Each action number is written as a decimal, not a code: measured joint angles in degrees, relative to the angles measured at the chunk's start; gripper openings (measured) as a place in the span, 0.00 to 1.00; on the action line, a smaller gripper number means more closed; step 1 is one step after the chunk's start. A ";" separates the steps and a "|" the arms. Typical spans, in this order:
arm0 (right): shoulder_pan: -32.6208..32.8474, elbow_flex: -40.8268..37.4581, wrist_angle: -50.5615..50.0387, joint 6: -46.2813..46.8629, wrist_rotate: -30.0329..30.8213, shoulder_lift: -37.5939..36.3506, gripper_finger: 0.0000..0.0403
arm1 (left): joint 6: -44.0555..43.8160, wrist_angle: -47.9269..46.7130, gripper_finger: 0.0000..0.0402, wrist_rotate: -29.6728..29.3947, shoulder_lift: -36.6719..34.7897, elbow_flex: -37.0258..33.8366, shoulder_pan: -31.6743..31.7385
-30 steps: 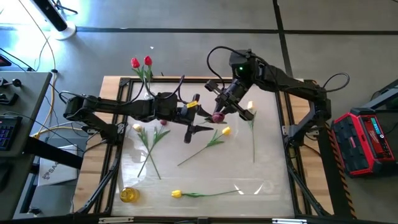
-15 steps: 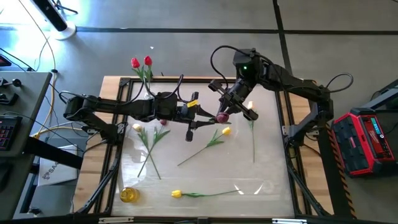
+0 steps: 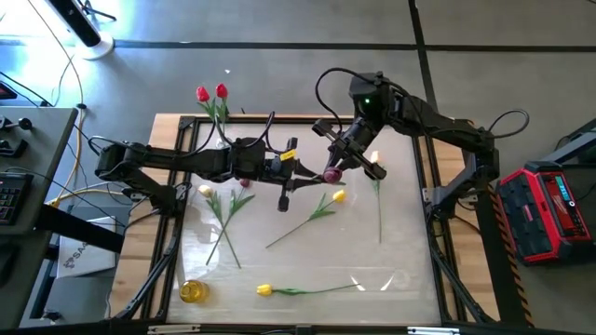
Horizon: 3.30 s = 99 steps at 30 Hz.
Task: Sort flowers into vase by color
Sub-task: Put the right dark red flower into the transparent vase
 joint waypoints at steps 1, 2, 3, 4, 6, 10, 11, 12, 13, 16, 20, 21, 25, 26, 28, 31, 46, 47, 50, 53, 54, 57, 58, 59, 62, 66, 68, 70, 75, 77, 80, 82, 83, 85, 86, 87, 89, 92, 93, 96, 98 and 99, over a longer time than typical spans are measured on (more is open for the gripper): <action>0.00 0.00 -0.01 0.00 0.00 0.00 0.00 | 0.00 -0.02 0.05 0.00 0.00 0.00 0.00; 0.00 0.00 -0.01 0.00 0.01 0.00 0.00 | -0.02 -0.11 0.03 0.00 0.00 0.00 0.00; 0.00 0.00 -0.01 0.00 0.07 0.00 0.00 | -0.04 -0.24 0.02 0.02 0.00 0.00 -0.08; 0.00 0.00 -0.01 0.00 0.13 0.00 0.00 | -0.04 -0.30 0.01 0.02 0.00 0.00 -0.14; -0.02 0.00 0.01 0.00 0.15 0.00 0.00 | -0.02 -0.35 0.01 0.00 0.00 0.00 -0.15; 0.00 0.00 -0.01 0.00 0.17 -0.04 0.00 | -0.09 -0.35 0.00 0.00 0.00 0.00 -0.18; 0.00 0.00 0.00 0.00 0.35 -0.04 0.00 | -0.09 -0.37 0.00 0.00 0.00 0.00 -0.31; 0.00 0.00 0.02 0.00 0.52 -0.04 0.00 | -0.07 -0.41 0.00 -0.02 0.04 0.00 -0.41; 0.00 0.00 0.02 0.00 0.57 -0.04 0.00 | -0.07 -0.34 0.00 -0.03 0.19 0.00 -0.42; 0.00 0.00 -0.02 -0.02 0.88 -0.04 0.00 | -0.76 -0.39 0.00 -0.03 0.42 -0.02 -0.51; 0.02 0.00 -0.93 -1.39 1.96 -0.13 0.00 | -1.49 -0.42 0.00 -0.68 0.42 -0.02 -0.52; 0.02 0.00 -0.95 -1.38 2.01 -0.13 0.00 | -1.49 -0.44 0.00 -1.01 0.42 -0.02 -0.52; 0.15 0.00 -0.88 -1.55 2.16 -0.13 0.03 | -1.49 -0.34 0.00 -3.05 0.42 -0.02 -0.52; 0.13 0.00 -0.95 -1.79 2.29 -0.17 0.05 | -1.51 -0.35 0.00 -3.32 0.42 -0.02 -0.52; 0.17 0.00 -1.64 -2.62 3.53 -0.25 0.08 | -1.54 -0.37 0.00 -3.66 0.42 -0.02 -0.52; -0.05 0.00 -2.11 -4.86 5.93 -0.28 0.15 | -1.60 0.42 0.00 -3.82 0.42 -0.02 -0.74; 1.54 0.00 -11.74 -40.65 11.64 -1.27 0.32 | -5.71 1.32 0.00 -1.92 -0.03 -0.02 -3.52; 2.05 0.00 -13.70 -44.60 12.35 -1.29 0.32 | -5.75 0.64 0.00 -1.19 -0.55 -0.04 -3.79; 2.90 0.00 -17.81 -56.22 15.84 -1.87 0.32 | -5.57 -1.16 0.00 0.89 -2.48 -0.09 -4.07; 3.04 -0.02 -19.92 -66.03 21.80 -3.44 0.32 | -5.57 -2.85 0.00 1.53 -5.48 -0.09 -4.01; 3.06 -0.02 -20.27 -68.84 24.07 -4.02 0.32 | -5.45 -2.63 0.00 1.82 -6.41 -0.09 -3.73; 3.04 -0.02 -20.03 -76.49 31.25 -6.01 0.32 | -5.28 -2.93 0.00 4.23 -8.83 -0.09 -2.76; 3.04 0.00 -20.07 -78.91 33.63 -6.73 0.32 | -5.45 -3.19 0.00 4.58 -9.38 -0.09 -2.45; 3.04 -0.02 -19.91 -81.42 35.91 -7.30 0.32 | -5.65 -3.71 0.00 4.70 -9.93 -0.09 -2.22; 3.78 -0.01 -18.81 -88.21 41.96 -8.77 0.32 | -7.09 -4.82 0.00 4.82 -10.87 -0.07 -1.65; 4.72 -0.02 -17.02 -95.58 45.72 -9.33 0.32 | -9.77 -5.23 0.00 4.76 -10.97 -0.07 -1.46; 4.75 -0.01 -16.67 -98.15 46.29 -9.33 0.32 | -10.83 -4.93 0.00 4.59 -10.99 -0.07 -1.46; 4.72 -0.02 -16.69 -100.50 47.14 -9.33 0.32 | -12.00 -4.81 0.00 4.59 -10.99 -0.07 -1.49; 4.70 -0.02 -16.03 -108.71 52.45 -9.78 0.32 | -13.12 -2.97 0.00 4.30 -10.97 -0.07 -1.90; 4.70 -0.02 -14.06 -111.64 53.96 -10.44 0.32 | -13.14 -1.28 0.00 4.13 -10.97 -0.07 -1.90; 4.18 -0.02 -12.15 -113.43 54.31 -11.10 0.32 | -13.40 0.95 0.00 4.09 -10.97 -0.07 -1.90; 3.86 -0.02 -12.45 -113.93 54.12 -11.43 0.32 | -13.87 1.95 0.00 4.06 -10.97 -0.07 -1.92; 3.72 -0.02 -12.44 -114.01 53.90 -11.59 0.32 | -14.07 2.27 0.00 4.02 -10.97 -0.07 -1.92; 3.72 -0.02 -12.39 -114.05 53.83 -12.03 0.32 | -14.09 2.75 0.00 3.89 -10.97 -0.07 -1.95; 3.72 -0.02 -12.03 -114.11 53.81 -12.25 0.32 | -13.95 2.73 0.00 3.89 -10.97 -0.07 -1.97; 3.72 -0.02 -11.33 -114.31 53.81 -12.53 0.32 | -13.69 2.73 0.00 3.89 -10.97 -0.07 -1.97; 3.80 -0.02 -9.51 -114.51 54.20 -12.87 0.32 | -13.60 2.67 0.00 3.87 -10.97 -0.07 -1.97; 4.61 -0.02 -6.46 -114.42 54.47 -12.87 0.32 | -11.91 2.71 0.00 3.82 -10.97 -0.07 -2.06; 4.70 -0.02 -6.07 -114.15 54.47 -12.83 0.32 | -11.18 2.71 0.00 3.70 -10.97 -0.07 -2.16; 4.66 -0.02 -6.53 -110.92 53.94 -12.81 0.32 | -9.01 2.67 0.00 2.77 -10.97 -0.07 -2.29; 4.07 -0.02 -6.56 -107.75 53.22 -12.81 0.32 | -8.11 2.66 0.00 2.40 -10.97 -0.06 -2.27; 3.66 -0.02 -6.51 -105.58 52.28 -12.81 0.32 | -7.69 2.61 0.00 2.36 -10.97 -0.07 -2.27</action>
